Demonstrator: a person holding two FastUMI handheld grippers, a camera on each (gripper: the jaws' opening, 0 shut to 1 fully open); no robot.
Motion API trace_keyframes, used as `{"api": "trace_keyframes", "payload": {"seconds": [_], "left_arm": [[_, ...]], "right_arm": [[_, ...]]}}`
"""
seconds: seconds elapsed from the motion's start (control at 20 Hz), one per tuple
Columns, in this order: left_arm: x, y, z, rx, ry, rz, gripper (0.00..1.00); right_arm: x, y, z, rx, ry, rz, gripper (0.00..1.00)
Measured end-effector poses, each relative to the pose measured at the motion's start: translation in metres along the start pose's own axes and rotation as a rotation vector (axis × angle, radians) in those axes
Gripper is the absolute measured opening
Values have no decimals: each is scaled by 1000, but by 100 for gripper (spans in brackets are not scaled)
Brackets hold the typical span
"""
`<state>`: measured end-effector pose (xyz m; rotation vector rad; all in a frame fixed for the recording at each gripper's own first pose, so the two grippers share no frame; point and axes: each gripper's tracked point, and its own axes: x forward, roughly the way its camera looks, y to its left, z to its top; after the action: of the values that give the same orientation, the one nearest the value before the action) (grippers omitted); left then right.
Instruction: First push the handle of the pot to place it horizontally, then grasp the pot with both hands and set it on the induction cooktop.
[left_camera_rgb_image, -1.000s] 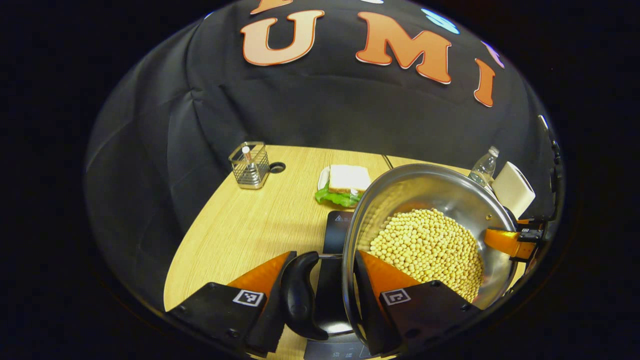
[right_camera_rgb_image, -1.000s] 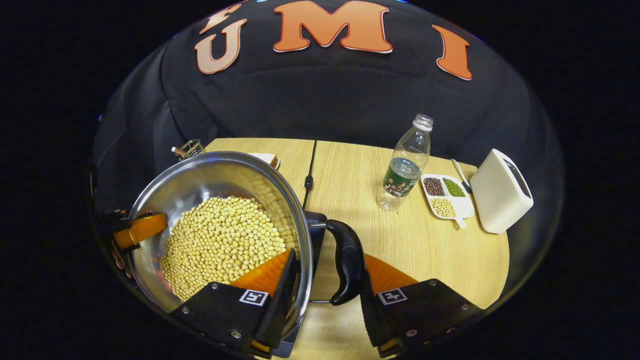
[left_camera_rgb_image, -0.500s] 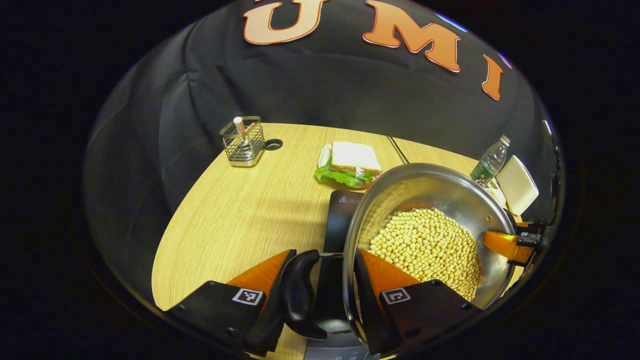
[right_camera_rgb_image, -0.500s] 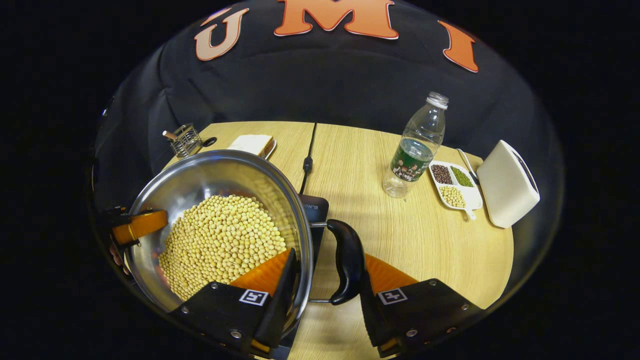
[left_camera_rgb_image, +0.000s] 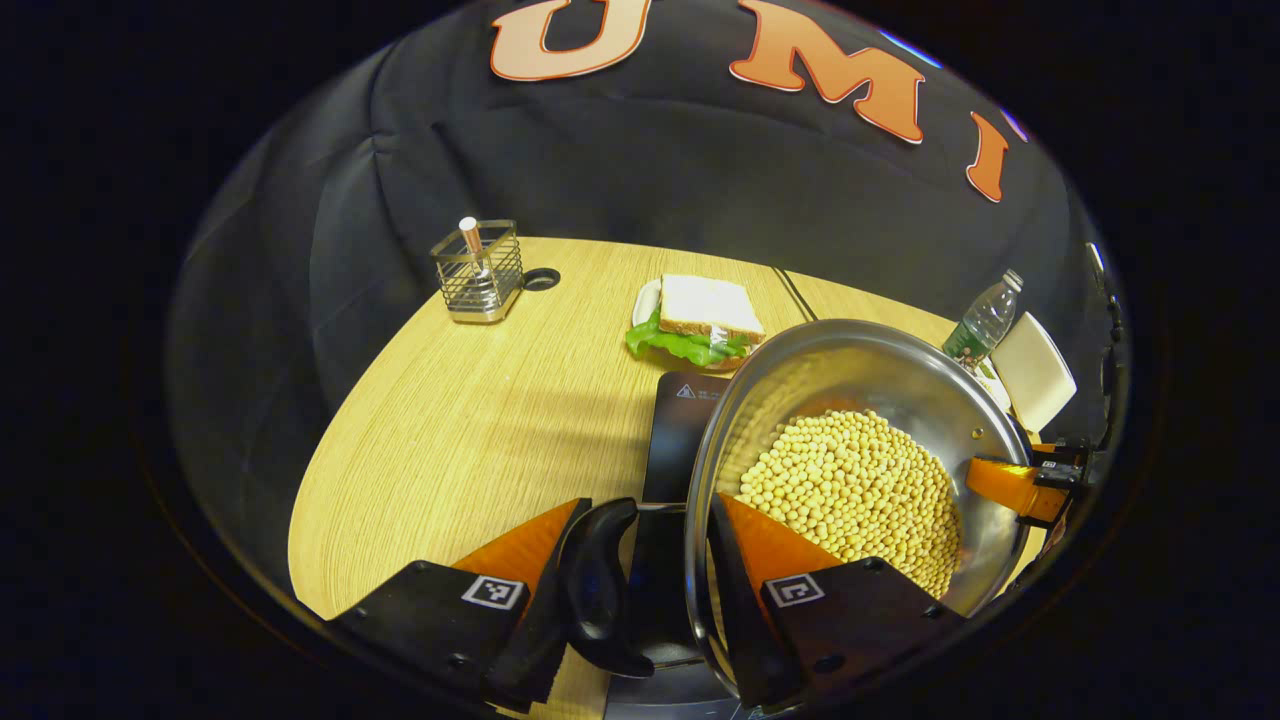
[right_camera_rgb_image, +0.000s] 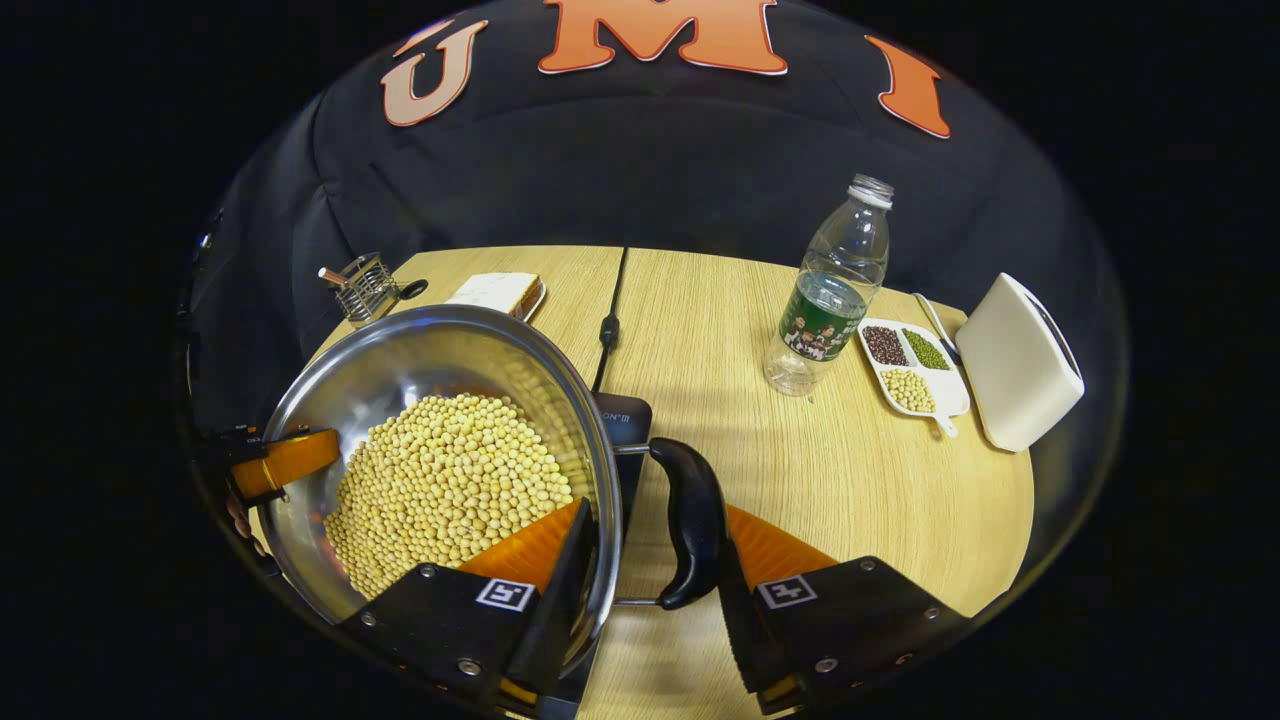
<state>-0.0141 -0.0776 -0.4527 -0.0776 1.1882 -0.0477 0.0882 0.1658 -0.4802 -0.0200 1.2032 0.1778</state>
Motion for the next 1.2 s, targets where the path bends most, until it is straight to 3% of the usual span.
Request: {"api": "trace_keyframes", "payload": {"seconds": [0.2, 0.45, 0.8, 1.0, 1.1, 1.15, 1.2], "left_arm": [[-2, 3, 4, 54, -31, 38, 81], [-11, 5, 8, 73, -60, 75, 84], [-68, 12, 69, 144, -300, 181, 84], [-122, -9, 106, 176, -445, 169, 80], [-151, -24, 122, 169, -508, 143, 83], [-165, -32, 130, 164, -541, 130, 92], [-179, -39, 137, 162, -574, 119, 88]], "right_arm": [[-20, 8, 1, -49, -13, -5, 74], [-54, 9, -5, -44, -66, 12, 76], [-127, -22, 33, -21, -267, 10, 78], [-181, -50, 60, -5, -407, -2, 81], [-208, -61, 69, -12, -472, -10, 81], [-222, -64, 72, -17, -498, -5, 82], [-235, -69, 74, -19, -525, -2, 82]]}}
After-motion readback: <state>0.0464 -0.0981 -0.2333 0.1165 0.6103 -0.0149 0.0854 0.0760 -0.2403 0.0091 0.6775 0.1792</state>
